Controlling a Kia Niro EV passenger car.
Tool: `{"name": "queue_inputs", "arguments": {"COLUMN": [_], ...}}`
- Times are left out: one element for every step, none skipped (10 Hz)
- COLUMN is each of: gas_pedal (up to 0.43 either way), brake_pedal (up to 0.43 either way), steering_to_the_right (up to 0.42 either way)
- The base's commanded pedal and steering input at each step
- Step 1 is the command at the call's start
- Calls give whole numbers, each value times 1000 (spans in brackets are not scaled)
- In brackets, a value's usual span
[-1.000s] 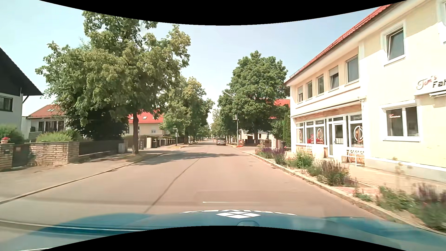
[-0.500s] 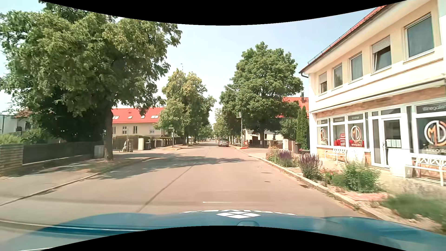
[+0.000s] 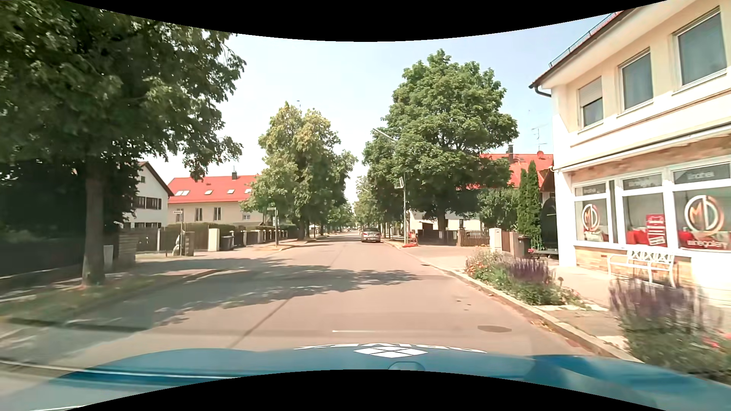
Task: Follow the waypoints while adhering to traffic rules and regulations
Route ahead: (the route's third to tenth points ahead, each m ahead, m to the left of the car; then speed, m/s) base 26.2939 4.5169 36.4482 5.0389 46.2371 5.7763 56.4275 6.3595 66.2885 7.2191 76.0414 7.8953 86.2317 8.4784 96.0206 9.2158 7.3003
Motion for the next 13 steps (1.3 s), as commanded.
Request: {"name": "queue_inputs", "arguments": {"gas_pedal": [0, 0, 0, 0, 0, 0, 0, 0, 0, 0, 0, 0, 0], "brake_pedal": [165, 171, 177, 195, 213, 201, 201, 207, 201, 207, 207, 201, 195], "steering_to_the_right": [-15, -14, -14, -14, -15, -15, -15, -14, -15, -15, -15, -15, -15]}}
